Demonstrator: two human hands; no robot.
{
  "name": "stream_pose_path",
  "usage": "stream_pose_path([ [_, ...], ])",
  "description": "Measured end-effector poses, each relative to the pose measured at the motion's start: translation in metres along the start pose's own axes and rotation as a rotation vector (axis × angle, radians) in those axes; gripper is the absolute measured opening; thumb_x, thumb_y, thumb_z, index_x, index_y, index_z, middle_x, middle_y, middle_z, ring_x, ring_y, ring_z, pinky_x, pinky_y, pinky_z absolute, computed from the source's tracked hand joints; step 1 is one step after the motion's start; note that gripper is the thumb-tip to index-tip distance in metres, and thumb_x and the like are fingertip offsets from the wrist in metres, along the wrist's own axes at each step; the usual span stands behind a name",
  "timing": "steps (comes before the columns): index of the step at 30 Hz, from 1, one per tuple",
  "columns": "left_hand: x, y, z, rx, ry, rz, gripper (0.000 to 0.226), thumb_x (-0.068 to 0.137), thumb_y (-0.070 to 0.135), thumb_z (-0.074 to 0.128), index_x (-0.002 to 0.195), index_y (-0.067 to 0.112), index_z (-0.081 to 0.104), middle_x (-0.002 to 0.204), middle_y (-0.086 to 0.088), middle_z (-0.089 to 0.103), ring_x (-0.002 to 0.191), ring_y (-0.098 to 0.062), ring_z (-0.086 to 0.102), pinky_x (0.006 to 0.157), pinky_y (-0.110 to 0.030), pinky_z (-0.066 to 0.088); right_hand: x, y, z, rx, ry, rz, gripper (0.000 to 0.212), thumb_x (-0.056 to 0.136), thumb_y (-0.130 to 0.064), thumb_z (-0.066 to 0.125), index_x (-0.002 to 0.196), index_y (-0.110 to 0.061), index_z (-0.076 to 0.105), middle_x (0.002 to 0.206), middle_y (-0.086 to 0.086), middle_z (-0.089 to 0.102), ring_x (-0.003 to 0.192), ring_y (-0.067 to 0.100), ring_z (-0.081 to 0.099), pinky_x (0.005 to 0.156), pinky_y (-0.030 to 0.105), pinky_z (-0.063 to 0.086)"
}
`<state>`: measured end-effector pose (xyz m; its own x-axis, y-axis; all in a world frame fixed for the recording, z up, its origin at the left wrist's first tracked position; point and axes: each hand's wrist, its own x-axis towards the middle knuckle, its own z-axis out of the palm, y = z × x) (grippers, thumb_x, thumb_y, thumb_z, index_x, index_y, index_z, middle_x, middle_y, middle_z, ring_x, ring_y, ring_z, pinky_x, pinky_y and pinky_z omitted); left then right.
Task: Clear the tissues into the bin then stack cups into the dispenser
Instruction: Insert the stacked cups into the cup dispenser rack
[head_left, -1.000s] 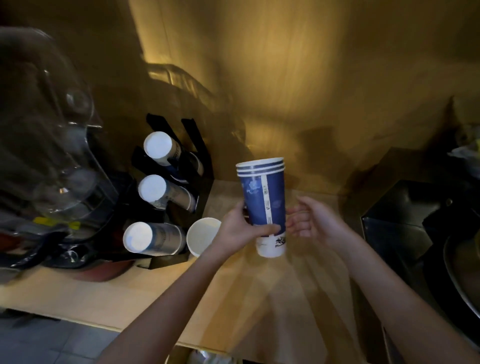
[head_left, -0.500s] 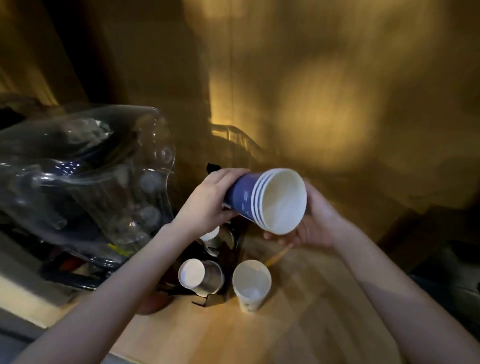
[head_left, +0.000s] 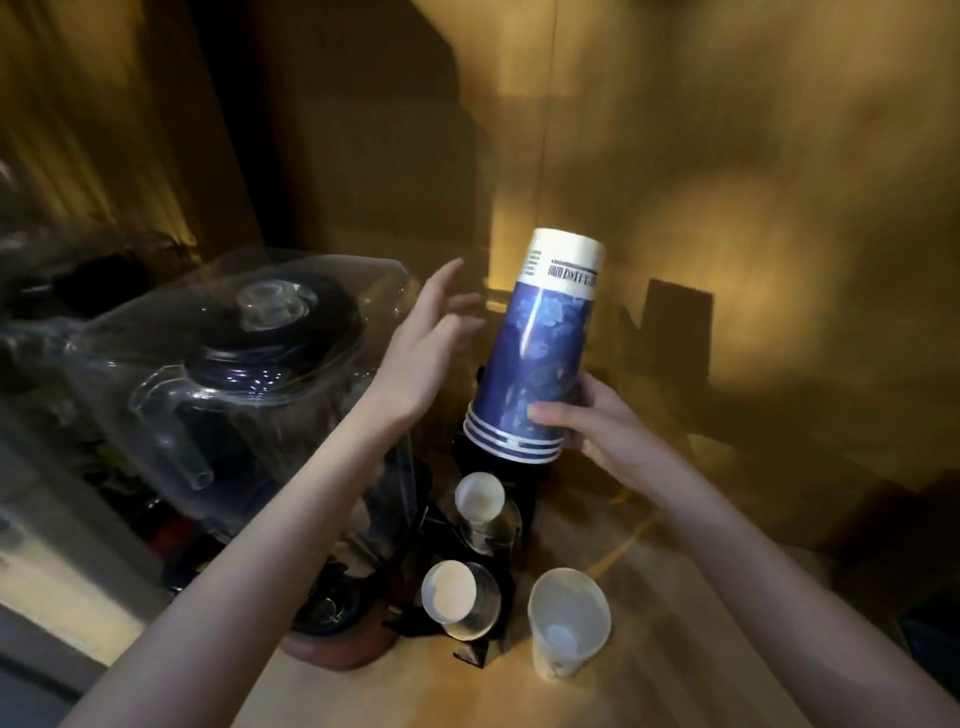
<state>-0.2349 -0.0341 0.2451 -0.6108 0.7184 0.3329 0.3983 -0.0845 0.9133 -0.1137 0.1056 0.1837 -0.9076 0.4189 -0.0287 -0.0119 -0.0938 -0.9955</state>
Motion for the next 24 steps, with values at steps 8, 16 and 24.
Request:
stream_pose_path([
  [8,-0.002,-0.002,0.002,0.342,-0.019,0.119,0.081,0.071,0.038,0.074,0.137,0.026,0.03,0.114,0.011,0.053,0.097,0.001,0.053,0.08,-0.001,0.039,0.037,0.034,0.01,-0.352,0.26,-0.175,0.088,0.051,-0.014,0.088,0.124,-0.025,0.04,0.127,-0.003,0.053,0.121,0.016,0.049,0.104,0.039,0.042],
  [16,-0.001,-0.015,0.006,0.469,0.11,0.12,0.057,0.069,0.04,0.076,0.118,0.022,0.054,0.106,0.013,0.058,0.096,-0.003,0.052,0.08,-0.01,0.041,0.046,0.046,0.005,-0.527,0.208,-0.145,0.09,0.058,-0.016,0.086,0.133,-0.02,0.035,0.133,0.006,0.052,0.122,0.021,0.049,0.1,0.034,0.043],
  [24,0.002,-0.025,0.012,0.535,0.093,0.077,0.064,0.067,0.042,0.077,0.119,0.017,0.05,0.105,0.009,0.059,0.096,-0.004,0.053,0.072,0.0,0.038,0.056,0.046,-0.003,-0.665,0.231,-0.157,0.085,0.057,-0.024,0.086,0.128,-0.023,0.04,0.131,0.003,0.052,0.116,0.014,0.048,0.098,0.033,0.042],
])
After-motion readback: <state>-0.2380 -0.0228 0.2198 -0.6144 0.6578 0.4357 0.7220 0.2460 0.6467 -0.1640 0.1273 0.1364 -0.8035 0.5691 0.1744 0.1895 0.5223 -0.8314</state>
